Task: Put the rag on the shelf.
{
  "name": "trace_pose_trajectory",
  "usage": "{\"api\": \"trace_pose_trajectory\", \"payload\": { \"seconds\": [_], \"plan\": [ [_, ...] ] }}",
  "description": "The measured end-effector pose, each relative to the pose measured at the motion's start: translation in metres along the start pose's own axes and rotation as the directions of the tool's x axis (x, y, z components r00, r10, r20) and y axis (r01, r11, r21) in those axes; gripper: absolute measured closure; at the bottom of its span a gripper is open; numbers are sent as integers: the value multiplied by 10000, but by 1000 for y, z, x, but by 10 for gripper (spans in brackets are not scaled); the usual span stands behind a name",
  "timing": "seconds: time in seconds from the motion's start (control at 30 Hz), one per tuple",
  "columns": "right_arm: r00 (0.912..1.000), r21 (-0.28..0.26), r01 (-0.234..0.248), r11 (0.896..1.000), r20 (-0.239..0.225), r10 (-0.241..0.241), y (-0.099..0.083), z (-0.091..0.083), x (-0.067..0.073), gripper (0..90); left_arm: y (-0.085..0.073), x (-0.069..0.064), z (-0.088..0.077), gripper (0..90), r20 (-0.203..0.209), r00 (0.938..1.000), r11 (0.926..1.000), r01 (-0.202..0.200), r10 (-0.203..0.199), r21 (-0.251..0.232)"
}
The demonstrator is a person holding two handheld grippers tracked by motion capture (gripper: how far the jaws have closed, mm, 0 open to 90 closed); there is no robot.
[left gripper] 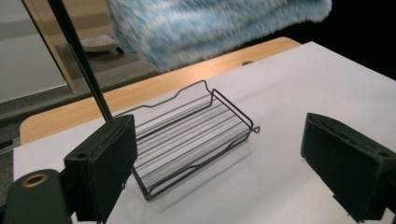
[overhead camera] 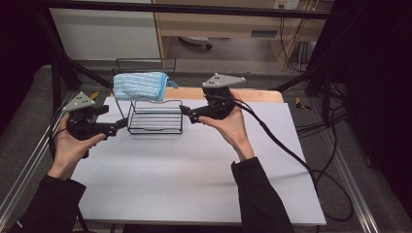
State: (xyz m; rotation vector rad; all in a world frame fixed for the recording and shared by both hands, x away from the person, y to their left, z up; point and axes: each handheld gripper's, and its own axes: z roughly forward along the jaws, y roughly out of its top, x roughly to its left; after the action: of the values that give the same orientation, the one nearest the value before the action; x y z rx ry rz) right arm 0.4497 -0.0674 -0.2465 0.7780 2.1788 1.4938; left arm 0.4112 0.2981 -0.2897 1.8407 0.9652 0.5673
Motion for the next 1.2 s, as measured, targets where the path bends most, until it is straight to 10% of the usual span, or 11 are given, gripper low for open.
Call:
{"api": "trace_pose_trajectory", "payload": {
  "seconds": [1.2],
  "plan": [
    [9811, 1252, -1899, 9738, 619, 1834, -198, -94, -47, 6, -119, -51, 47, 92, 839, 9955, 9911, -534, 433, 1223]
  ]
}}
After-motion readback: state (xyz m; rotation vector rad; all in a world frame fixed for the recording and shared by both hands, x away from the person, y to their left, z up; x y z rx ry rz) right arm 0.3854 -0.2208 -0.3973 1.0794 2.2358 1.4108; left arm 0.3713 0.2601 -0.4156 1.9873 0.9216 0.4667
